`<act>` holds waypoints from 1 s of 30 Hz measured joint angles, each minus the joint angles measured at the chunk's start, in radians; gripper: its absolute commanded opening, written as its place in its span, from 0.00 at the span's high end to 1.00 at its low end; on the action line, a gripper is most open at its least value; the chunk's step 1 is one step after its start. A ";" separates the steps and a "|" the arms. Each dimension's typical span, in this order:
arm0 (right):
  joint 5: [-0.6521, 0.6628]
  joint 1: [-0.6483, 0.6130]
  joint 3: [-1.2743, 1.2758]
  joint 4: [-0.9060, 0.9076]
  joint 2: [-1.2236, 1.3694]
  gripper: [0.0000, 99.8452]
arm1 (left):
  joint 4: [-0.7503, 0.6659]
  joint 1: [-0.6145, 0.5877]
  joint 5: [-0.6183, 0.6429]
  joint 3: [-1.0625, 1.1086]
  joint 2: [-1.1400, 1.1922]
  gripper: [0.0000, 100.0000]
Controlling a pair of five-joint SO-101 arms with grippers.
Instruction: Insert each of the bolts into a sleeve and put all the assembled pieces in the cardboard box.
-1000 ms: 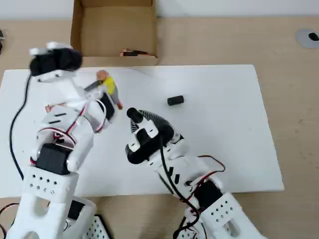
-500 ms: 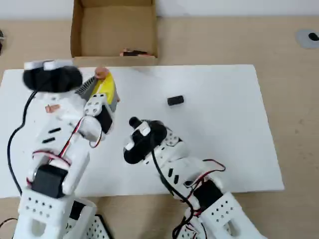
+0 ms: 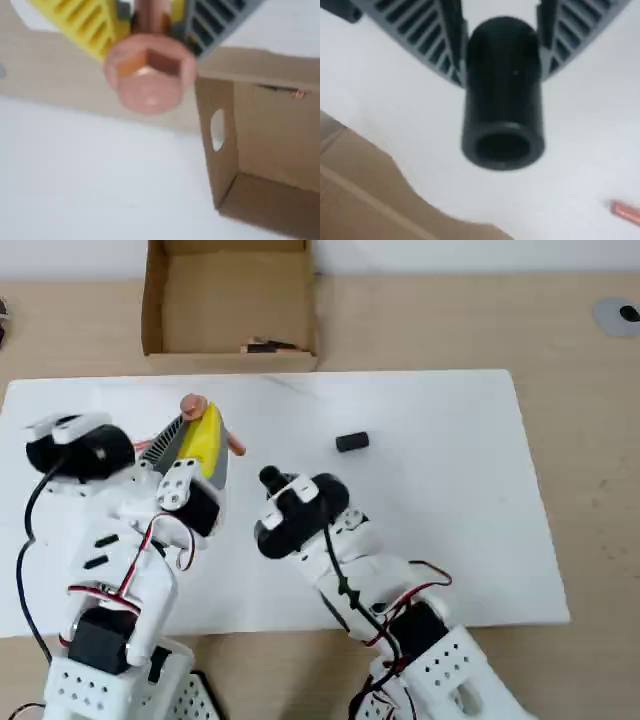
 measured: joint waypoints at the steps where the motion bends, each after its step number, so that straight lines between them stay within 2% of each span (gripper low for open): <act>1: -0.005 0.000 0.000 -0.008 0.000 0.99 | -0.002 0.000 0.006 0.008 -0.018 0.99; 9: -0.009 -0.098 0.000 -0.081 0.000 0.99 | -0.003 0.000 0.046 0.009 -0.118 0.99; 14: -0.009 -0.109 0.002 -0.195 0.000 0.99 | 0.026 0.058 0.046 0.015 -0.132 0.99; 21: -0.009 -0.112 0.003 -0.210 0.000 0.99 | 0.083 0.080 0.046 0.015 -0.133 0.99; 30: -0.009 -0.112 0.012 -0.210 0.000 0.99 | 0.083 0.080 -0.100 -0.017 -0.133 0.99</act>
